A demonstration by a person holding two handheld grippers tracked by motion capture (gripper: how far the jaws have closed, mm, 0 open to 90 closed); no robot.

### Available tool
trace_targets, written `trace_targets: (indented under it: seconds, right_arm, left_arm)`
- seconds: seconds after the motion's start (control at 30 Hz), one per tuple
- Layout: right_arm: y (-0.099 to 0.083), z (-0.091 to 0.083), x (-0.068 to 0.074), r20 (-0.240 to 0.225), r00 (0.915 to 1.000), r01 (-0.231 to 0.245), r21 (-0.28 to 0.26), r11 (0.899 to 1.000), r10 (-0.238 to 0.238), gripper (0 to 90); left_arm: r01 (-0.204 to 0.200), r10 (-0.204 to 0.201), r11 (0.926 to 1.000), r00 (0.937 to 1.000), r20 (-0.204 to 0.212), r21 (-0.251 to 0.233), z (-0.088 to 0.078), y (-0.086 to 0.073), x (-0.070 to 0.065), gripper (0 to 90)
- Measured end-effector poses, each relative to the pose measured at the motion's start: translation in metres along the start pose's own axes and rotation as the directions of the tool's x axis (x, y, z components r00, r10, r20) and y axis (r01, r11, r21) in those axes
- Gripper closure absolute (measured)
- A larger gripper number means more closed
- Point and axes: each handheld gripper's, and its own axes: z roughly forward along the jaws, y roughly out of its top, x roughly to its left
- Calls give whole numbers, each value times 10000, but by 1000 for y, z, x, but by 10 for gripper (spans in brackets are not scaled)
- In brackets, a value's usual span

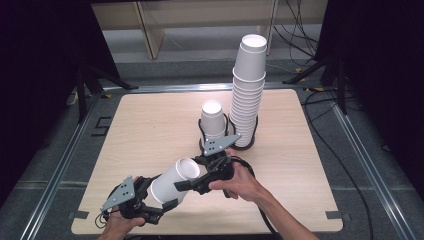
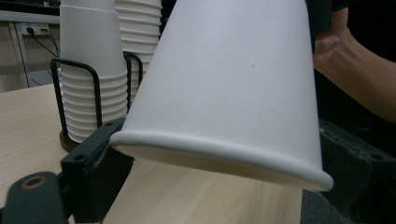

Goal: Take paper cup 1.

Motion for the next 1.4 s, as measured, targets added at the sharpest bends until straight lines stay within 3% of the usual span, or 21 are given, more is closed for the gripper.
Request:
trace_targets:
  seconds: [0.03,0.13,0.17,0.3,0.4,0.47,0.53,0.57,0.63,0.77,0.83,0.9,0.93,1.0,1.13,1.17,1.2,1.23,1.37,1.4]
  right_arm:
    - [0,0,-1,120,9996,268,-44,9996,-268,240]
    - [0,0,0,44,9999,165,29,9999,-166,234]
    - [0,0,-1,135,9992,375,48,9993,-376,231]
    - [0,0,0,265,9988,399,171,9991,-404,217]
    - [1,-1,1,487,9981,373,363,9986,-390,155]
    - [2,-3,1,681,9961,535,372,9979,-559,154]
    - [3,-4,2,667,9965,487,349,9982,-510,154]
    - [5,-8,4,778,9964,314,386,9988,-343,154]
    - [6,-12,2,842,9947,573,295,9979,-596,154]
    - [7,-16,3,882,9948,490,297,9984,-514,154]
    - [7,-20,3,1069,9916,707,288,9971,-734,154]
    - [7,-24,5,1322,9896,516,426,9978,-568,154]
    - [8,-26,3,1389,9862,846,426,9955,-897,154]
    - [8,-34,2,1724,9804,886,476,9949,-955,154]
    - [5,-41,1,2079,9723,952,642,9934,-1066,154]
    - [4,-44,1,2165,9724,715,790,9943,-872,154]
    - [3,-45,-1,2201,9692,939,837,9921,-1103,154]
    - [1,-47,-1,2282,9670,934,945,9911,-1129,154]
    - [-4,-52,-3,2585,9578,901,1458,9852,-1259,155]
    - [-6,-52,-3,2658,9559,848,1566,9840,-1247,155]
  left_arm:
    - [-38,38,10000,10000,8,19,0,0,0,132]
    - [-169,169,9998,9999,-11,64,-1,1,0,145]
    - [-242,242,9996,9997,-25,116,-1,1,0,146]
    - [-294,295,9993,9995,-60,232,-1,1,-1,150]
    - [-432,438,9981,9990,-114,434,-1,2,-1,153]
    - [-514,524,9969,9985,-145,592,-1,2,-1,153]
    - [-440,444,9982,9990,-97,416,1,0,-1,154]
    - [-541,557,9959,9982,-204,722,0,1,-1,154]
    - [-543,561,9957,9982,-223,749,0,1,-1,155]
    - [-563,593,9945,9978,-313,886,-1,1,0,155]
    - [-592,637,9932,9971,-418,1005,-1,1,2,155]
    - [-622,677,9927,9964,-503,1038,0,0,3,155]
    - [-582,650,9915,9963,-554,1162,-1,0,4,155]
    - [-654,778,9862,9940,-774,1521,-2,0,5,154]
    - [-678,822,9839,9933,-815,1656,-3,0,5,155]
    - [-693,816,9857,9938,-758,1535,-1,-1,6,155]
    - [-731,874,9833,9930,-797,1669,-2,0,6,154]
    - [-835,1018,9774,9910,-866,1940,-3,0,6,155]
    - [-883,1116,9691,9896,-903,2305,-1,-1,6,154]
    - [-810,1020,9718,9912,-849,2212,0,-2,6,154]
